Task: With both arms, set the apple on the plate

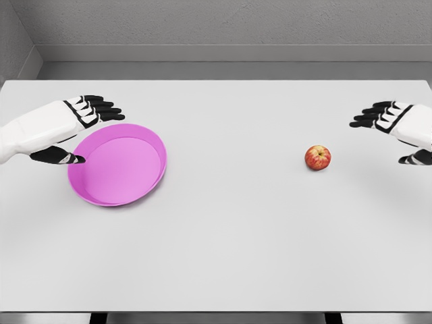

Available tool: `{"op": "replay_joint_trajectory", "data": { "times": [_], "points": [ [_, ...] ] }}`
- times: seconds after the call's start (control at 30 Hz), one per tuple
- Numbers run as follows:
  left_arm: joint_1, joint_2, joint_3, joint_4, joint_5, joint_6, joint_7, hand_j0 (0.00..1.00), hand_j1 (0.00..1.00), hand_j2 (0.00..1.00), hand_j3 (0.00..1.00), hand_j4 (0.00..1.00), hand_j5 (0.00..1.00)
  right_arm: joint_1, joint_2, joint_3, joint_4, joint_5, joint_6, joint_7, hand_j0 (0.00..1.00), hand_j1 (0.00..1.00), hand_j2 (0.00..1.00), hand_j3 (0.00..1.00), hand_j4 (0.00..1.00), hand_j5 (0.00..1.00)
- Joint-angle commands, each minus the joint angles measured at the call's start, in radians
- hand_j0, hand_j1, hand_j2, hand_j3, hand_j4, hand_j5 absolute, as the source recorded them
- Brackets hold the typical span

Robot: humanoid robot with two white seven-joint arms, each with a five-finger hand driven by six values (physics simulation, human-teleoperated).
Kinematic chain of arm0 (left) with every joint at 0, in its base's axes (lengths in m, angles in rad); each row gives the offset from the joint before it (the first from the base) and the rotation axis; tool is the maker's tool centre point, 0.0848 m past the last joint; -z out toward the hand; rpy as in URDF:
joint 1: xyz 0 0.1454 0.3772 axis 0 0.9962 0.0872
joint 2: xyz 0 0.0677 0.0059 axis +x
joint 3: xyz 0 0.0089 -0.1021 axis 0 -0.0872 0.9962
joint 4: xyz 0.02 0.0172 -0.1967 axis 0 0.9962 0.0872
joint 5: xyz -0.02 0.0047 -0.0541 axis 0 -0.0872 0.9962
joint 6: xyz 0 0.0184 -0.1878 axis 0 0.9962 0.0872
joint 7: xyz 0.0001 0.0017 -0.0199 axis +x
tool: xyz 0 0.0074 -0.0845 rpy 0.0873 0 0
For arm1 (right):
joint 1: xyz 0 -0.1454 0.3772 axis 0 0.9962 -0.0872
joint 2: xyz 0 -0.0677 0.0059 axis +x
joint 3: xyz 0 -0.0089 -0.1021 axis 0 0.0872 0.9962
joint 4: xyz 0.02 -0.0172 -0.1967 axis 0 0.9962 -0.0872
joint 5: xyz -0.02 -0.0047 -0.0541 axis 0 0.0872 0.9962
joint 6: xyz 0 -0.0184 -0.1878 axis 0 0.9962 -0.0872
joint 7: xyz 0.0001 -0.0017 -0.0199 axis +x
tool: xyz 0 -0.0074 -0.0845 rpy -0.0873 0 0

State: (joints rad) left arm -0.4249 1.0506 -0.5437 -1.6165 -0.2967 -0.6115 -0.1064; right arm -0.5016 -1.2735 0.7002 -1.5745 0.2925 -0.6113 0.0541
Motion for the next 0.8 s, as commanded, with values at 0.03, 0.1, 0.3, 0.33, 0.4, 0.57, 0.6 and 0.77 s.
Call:
{"op": "replay_joint_trajectory", "data": {
  "times": [0.03,0.1,0.3,0.33,0.4,0.57,0.6,0.77],
  "points": [
    [0.000,0.002,0.001,0.000,0.007,0.001,0.001,1.00,1.00,1.00,1.00,1.00,1.00,0.009,0.003,-0.002,-0.001,-0.006,0.000,0.001,1.00,1.00,1.00,1.00,1.00,1.00],
    [-0.002,0.002,0.001,0.000,0.007,0.001,0.001,1.00,1.00,1.00,1.00,1.00,1.00,0.012,0.002,-0.004,-0.001,-0.007,0.000,0.000,1.00,1.00,1.00,1.00,1.00,1.00],
    [-0.002,0.002,0.001,-0.002,0.007,0.001,0.001,1.00,1.00,1.00,1.00,1.00,1.00,0.014,0.146,-0.073,0.013,0.004,0.000,0.303,1.00,1.00,1.00,1.00,1.00,1.00],
    [-0.002,0.003,0.001,-0.002,0.007,0.001,0.001,1.00,1.00,1.00,1.00,1.00,1.00,0.012,0.146,-0.070,0.011,0.002,0.000,0.306,1.00,1.00,1.00,1.00,1.00,1.00],
    [-0.002,0.002,0.001,-0.002,0.007,0.001,0.001,1.00,1.00,1.00,1.00,1.00,1.00,-0.006,0.155,-0.064,0.011,0.031,0.000,0.313,1.00,1.00,1.00,1.00,1.00,1.00],
    [-0.002,0.002,0.001,0.000,0.007,0.001,0.001,1.00,1.00,1.00,1.00,1.00,1.00,-0.095,0.227,-0.044,0.041,0.146,0.000,0.314,1.00,1.00,1.00,1.00,1.00,1.00],
    [-0.002,0.003,0.001,0.000,0.007,0.001,0.001,1.00,1.00,1.00,1.00,1.00,1.00,-0.117,0.246,-0.024,0.050,0.160,0.000,0.322,1.00,1.00,1.00,1.00,1.00,1.00],
    [-0.002,0.002,0.001,-0.002,0.004,0.001,-0.001,1.00,1.00,1.00,1.00,1.00,1.00,-0.196,0.344,0.071,0.149,0.227,0.000,0.329,1.00,1.00,1.00,1.00,1.00,1.00]
  ]
}}
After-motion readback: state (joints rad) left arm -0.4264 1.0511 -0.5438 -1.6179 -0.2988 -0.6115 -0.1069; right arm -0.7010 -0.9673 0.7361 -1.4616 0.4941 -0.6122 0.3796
